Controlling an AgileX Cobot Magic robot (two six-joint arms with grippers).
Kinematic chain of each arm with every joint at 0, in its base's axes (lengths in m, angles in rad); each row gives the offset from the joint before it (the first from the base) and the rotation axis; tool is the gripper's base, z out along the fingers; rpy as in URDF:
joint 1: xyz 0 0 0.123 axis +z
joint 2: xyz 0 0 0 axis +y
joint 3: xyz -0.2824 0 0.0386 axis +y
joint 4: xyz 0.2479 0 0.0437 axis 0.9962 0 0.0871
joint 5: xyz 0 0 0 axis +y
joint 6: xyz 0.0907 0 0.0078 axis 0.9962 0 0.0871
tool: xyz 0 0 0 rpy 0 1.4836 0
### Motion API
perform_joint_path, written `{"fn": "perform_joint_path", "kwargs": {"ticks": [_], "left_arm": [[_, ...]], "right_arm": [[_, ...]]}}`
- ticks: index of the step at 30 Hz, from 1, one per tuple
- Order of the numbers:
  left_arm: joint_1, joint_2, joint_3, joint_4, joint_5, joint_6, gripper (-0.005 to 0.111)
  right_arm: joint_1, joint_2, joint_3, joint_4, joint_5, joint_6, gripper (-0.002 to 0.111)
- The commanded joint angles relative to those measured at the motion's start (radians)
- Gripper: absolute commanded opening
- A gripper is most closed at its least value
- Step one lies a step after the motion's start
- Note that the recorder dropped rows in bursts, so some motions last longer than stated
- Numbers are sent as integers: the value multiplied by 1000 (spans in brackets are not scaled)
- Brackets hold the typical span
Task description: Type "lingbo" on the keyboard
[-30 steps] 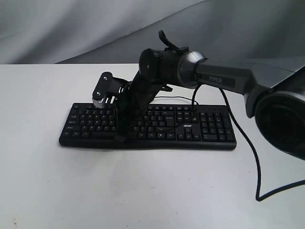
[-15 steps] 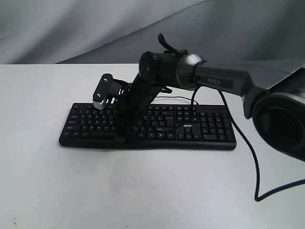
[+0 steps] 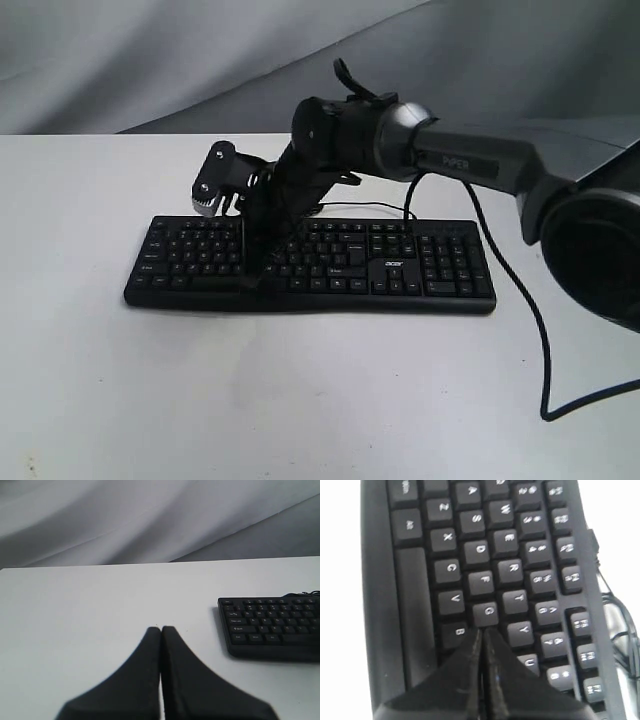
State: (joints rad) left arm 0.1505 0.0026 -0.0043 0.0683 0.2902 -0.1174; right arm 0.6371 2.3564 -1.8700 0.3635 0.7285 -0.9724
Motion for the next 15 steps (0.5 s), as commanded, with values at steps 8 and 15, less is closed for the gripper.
{"fn": "perform_joint_path", "kwargs": {"ticks": [8,15], "left_arm": [[2,-3,4,-8,-5,-4,1],[2,-3,4,-8,-5,-4,1]], "right_arm": [[11,91,-194,36,76,2,0],[11,113,-203,39,75,5,0]]}}
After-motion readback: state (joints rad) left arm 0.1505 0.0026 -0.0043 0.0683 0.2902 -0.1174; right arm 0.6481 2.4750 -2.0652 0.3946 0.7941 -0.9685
